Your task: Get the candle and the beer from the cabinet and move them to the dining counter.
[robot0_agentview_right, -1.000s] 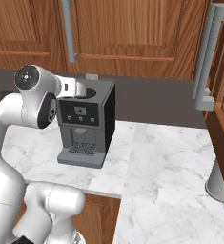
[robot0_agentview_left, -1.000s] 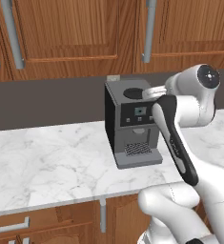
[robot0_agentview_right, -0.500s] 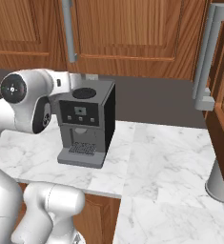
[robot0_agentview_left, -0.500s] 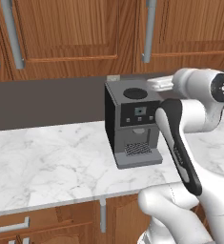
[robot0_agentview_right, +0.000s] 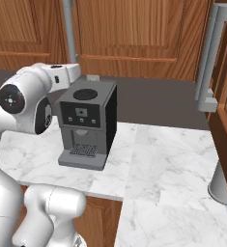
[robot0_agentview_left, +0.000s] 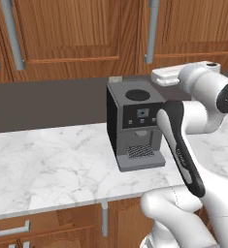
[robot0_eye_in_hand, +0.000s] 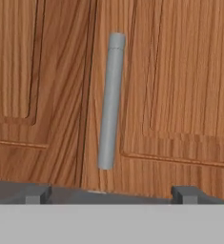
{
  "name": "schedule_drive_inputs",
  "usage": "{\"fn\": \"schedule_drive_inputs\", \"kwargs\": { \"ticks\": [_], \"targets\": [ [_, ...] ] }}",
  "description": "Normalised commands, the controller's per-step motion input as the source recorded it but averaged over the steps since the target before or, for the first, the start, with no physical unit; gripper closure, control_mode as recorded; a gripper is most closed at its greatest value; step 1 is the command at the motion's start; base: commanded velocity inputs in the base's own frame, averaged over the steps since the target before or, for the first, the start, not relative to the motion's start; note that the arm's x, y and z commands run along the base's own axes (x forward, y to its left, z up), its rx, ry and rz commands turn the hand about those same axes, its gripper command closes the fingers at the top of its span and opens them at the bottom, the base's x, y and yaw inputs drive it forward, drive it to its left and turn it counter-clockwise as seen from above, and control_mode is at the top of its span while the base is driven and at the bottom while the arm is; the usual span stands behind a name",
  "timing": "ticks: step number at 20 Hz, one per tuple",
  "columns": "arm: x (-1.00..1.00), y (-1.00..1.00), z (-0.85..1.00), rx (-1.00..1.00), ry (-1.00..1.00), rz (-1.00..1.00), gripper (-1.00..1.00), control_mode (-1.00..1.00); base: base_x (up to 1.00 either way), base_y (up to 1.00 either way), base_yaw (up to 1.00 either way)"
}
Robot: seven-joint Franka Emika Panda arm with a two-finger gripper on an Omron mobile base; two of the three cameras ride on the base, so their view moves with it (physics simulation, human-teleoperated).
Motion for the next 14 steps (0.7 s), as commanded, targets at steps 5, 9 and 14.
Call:
{"fn": "schedule_drive_inputs", "kwargs": {
  "ticks": [5, 9, 14],
  "targets": [
    [-0.03, 0.0, 0.06, 0.0, -0.14, 0.0, -1.0, -1.0, 0.0, 0.0, 0.0],
    [-0.01, 0.02, 0.0, 0.0, 0.0, 0.0, -1.0, -1.0, 0.0, 0.0, 0.0],
    [0.02, 0.0, 0.07, 0.0, 0.0, 0.03, -1.0, -1.0, 0.0, 0.0, 0.0]
  ]
}}
